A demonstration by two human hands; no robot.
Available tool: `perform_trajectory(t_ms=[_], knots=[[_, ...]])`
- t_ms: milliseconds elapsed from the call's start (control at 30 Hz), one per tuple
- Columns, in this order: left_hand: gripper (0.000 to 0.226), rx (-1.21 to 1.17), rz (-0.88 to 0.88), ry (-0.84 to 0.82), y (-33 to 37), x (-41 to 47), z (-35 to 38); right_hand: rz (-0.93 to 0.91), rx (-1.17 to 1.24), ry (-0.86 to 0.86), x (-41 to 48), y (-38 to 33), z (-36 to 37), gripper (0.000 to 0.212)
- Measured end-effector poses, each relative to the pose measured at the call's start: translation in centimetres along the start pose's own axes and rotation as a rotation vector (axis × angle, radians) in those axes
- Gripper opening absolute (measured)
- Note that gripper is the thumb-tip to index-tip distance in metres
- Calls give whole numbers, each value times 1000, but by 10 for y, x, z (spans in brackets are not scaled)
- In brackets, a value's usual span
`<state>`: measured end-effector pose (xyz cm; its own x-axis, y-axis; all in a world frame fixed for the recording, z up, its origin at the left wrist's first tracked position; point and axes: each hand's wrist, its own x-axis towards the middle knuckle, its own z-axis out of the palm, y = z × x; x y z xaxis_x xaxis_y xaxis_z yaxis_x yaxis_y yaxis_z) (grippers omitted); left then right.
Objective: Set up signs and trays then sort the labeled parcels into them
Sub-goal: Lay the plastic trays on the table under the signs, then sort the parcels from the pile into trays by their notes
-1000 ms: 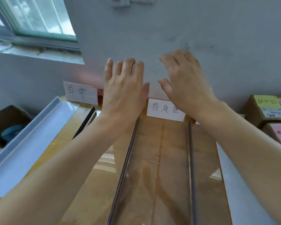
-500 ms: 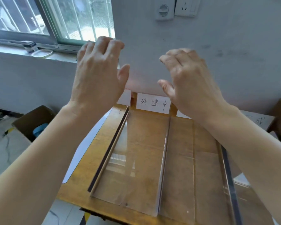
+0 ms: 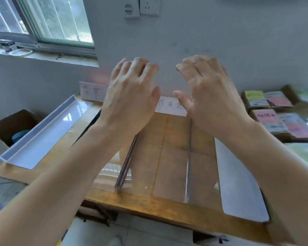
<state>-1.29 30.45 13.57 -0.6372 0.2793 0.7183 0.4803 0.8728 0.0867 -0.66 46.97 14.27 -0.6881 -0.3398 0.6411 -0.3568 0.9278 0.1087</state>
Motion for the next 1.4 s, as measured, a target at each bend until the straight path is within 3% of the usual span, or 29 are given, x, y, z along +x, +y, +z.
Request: perform_trajectory(t_ms=[267,433,767,1000,1233,1400], knots=[[28,-213,157,-106,163,-12,25,272,-113,-113,-119,98,-84,38],[32,-400,253,-167,228,-24,42,456,-221,-146,-181,124,-128,41],[35,-597,271,-466,328,-64,79,809,-259,-330,-301,174,-169,44],[38,-639,53,-564,402,-88,102,792,-169,-412,-355,235,-176,48],[66,-594,-309,-760,461,-118,145,751,-64,-537,-400,296,-171,48],[73,-603,-556,-847,470,-122,163,703,33,-634,-415,311,-150,47]])
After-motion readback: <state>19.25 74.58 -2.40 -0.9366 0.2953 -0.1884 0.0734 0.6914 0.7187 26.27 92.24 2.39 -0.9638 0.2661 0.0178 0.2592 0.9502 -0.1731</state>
